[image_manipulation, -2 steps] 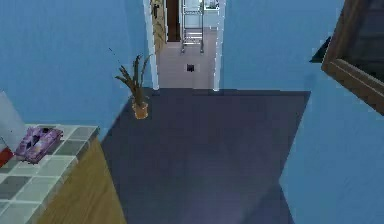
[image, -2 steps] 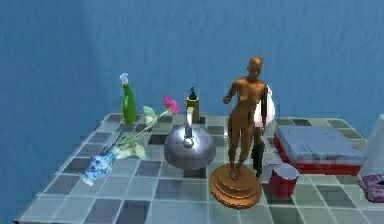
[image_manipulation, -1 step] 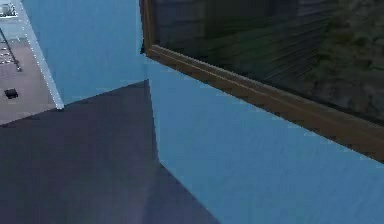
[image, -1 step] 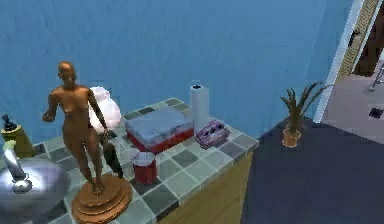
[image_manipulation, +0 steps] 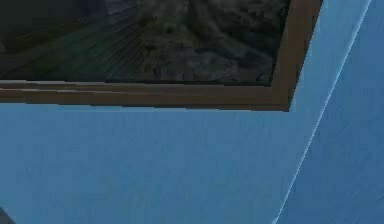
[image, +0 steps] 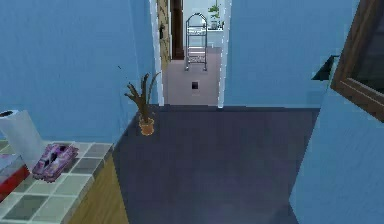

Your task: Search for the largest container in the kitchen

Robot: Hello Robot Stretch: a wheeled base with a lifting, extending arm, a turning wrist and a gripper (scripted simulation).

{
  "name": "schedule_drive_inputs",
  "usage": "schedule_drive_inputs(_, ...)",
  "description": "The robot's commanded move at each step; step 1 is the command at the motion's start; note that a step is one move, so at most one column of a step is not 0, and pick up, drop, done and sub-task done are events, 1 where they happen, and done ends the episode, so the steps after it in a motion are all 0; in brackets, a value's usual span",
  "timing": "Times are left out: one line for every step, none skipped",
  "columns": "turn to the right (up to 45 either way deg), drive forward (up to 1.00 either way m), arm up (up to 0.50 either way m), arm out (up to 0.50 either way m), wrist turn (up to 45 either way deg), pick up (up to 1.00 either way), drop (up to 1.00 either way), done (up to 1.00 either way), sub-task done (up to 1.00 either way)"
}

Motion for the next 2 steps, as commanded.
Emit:
schedule_drive_inputs(18.0,0.00,0.00,0.00,0.0,0.00,0.00,0.00,0.00)
schedule_drive_inputs(0.0,1.00,0.00,0.00,0.0,0.00,0.00,0.00,0.00)
